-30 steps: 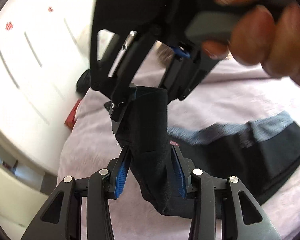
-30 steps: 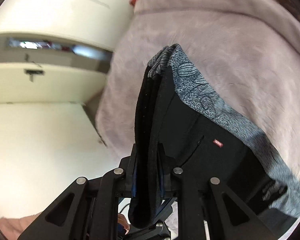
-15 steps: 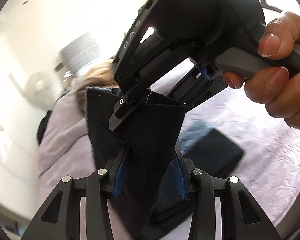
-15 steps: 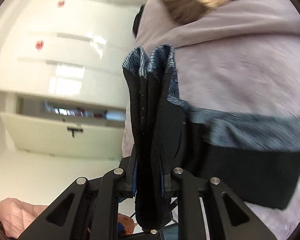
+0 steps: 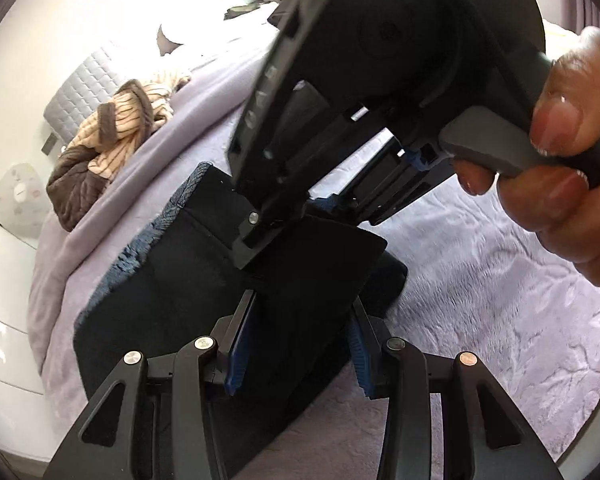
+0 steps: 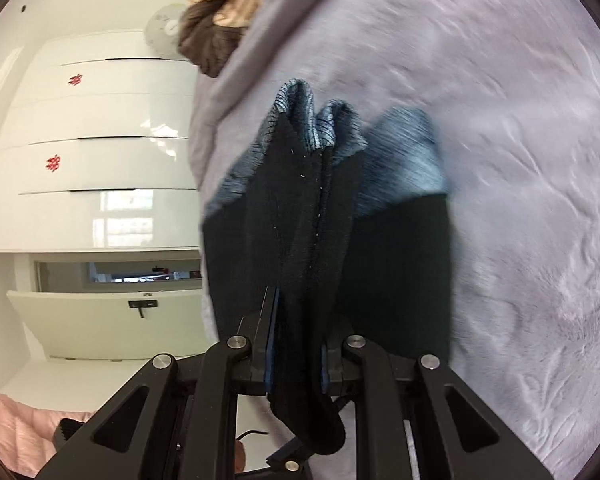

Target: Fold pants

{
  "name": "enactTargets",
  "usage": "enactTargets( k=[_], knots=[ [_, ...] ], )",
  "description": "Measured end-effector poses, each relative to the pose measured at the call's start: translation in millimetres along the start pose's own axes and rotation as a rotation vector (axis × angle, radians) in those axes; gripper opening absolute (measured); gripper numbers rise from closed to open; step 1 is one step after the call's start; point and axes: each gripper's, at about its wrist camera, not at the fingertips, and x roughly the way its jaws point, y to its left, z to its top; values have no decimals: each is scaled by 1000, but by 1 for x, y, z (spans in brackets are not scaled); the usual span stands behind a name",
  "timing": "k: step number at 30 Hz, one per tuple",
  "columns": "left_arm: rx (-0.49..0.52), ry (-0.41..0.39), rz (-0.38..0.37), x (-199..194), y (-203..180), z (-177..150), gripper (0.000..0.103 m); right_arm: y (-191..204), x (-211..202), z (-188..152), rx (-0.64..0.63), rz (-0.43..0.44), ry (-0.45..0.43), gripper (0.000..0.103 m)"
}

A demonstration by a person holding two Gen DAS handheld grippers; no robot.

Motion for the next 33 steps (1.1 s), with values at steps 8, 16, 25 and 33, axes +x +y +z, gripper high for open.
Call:
enactTargets(
  k=[8,16,25,33],
  knots=[
    [-50,-20,-56,-35,21,-14,70,8,-16,-19,-44,-104,-30,17],
    [-332,22,86,-42,146,-35,76,29,-23,-34,-68,-343,-9,21],
    [-746,201,28,16,266,-71,76,96,-35,-10,-186,-516,-137,28],
    [-747,229,-12,42,237,-74,76,89,29,-3,-233,-628,-23,26]
  ],
)
